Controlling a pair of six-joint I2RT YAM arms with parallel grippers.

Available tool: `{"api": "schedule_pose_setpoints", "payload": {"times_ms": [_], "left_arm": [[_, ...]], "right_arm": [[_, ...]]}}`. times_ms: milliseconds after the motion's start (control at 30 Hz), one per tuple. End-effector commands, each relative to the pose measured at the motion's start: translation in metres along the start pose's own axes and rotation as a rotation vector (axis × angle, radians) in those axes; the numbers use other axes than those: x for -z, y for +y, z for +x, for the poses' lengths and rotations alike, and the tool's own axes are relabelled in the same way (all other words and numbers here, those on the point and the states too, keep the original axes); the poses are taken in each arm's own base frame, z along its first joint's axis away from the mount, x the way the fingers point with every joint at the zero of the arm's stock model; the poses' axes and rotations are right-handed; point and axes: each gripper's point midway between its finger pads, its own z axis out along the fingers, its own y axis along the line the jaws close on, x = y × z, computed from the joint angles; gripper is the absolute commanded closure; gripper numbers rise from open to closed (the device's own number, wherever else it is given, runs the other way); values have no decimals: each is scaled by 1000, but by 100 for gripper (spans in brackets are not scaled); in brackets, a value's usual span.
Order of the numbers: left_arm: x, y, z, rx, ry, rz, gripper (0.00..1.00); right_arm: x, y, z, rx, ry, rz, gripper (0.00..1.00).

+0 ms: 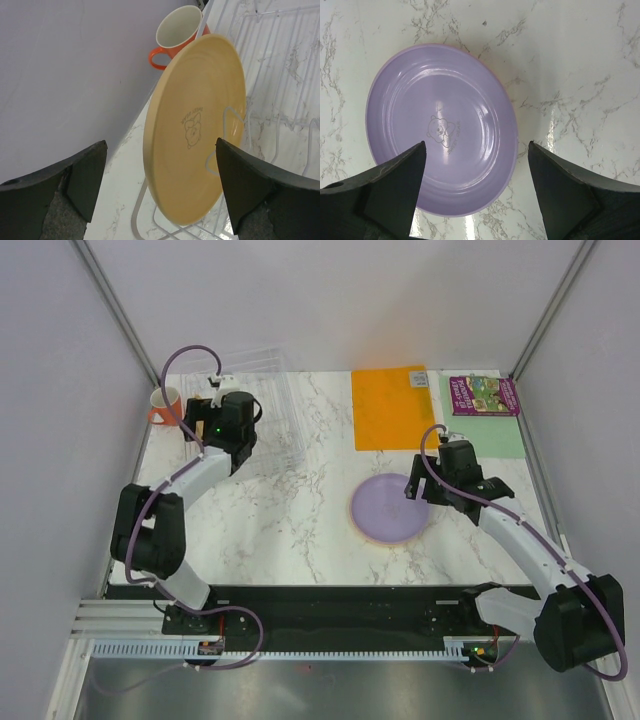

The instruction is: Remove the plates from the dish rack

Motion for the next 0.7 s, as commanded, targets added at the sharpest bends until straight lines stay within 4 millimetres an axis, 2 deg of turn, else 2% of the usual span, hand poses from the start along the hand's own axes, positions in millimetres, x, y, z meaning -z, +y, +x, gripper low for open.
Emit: {"api": "schedule_pose_setpoints", "payload": {"times_ms": [0, 233, 333, 400, 500, 533, 567, 667], "left_arm": [[-13, 11, -29, 71, -46, -66, 8], [-22, 9, -18, -8, -30, -103, 31], [-25, 7, -11, -38, -18, -107, 48], [-26, 6, -8, -51, -12, -107, 56], [-28, 4, -11, -61, -20, -108, 74], [-28, 6, -13, -84, -24, -113, 84], [-29, 7, -14, -93, -26, -129, 88], [-31, 13, -25, -113, -65, -167, 90]], "right_arm": [[-4, 5, -6, 12, -22, -29, 11], [-7, 4, -3, 10, -15, -33, 11], [-8, 4, -2, 9, -14, -36, 11], [-8, 4, -2, 10, -13, -37, 11], [-9, 4, 0, 9, -5, -40, 11], [-9, 4, 0, 9, -7, -39, 11], [-9, 4, 0, 9, -7, -39, 11], [-12, 4, 2, 11, 1, -40, 11]]}}
